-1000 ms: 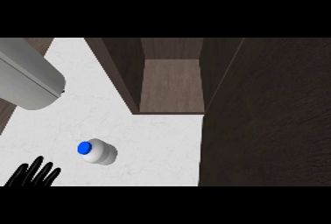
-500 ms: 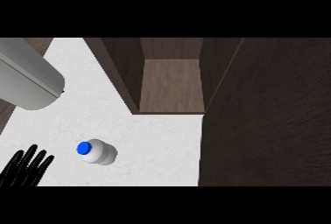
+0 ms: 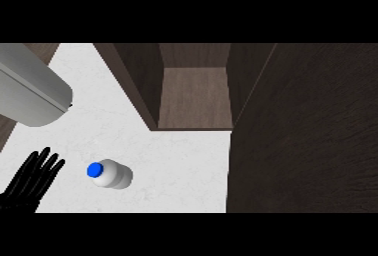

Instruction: Pick up the bottled water, place it into the cabinet and close the cabinet

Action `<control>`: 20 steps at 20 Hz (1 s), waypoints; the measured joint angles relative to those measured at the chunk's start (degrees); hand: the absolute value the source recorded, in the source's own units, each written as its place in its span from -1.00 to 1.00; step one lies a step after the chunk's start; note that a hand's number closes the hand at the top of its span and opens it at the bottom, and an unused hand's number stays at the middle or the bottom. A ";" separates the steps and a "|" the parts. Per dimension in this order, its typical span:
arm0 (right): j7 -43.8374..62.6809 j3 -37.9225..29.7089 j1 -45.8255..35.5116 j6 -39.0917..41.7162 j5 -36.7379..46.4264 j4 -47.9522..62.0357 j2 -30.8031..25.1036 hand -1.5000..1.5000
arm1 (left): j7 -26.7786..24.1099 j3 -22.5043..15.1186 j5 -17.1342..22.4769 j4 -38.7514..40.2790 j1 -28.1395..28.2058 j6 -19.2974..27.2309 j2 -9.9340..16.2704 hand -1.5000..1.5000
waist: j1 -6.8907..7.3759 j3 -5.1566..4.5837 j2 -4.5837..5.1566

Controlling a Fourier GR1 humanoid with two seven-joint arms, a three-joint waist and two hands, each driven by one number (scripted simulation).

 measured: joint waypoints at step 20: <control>-4.85 1.53 4.72 1.49 0.38 0.40 -1.16 -1.00 | -13.87 1.28 -12.88 40.26 -19.74 -0.86 0.18 -1.00 | -0.19 -0.03 0.05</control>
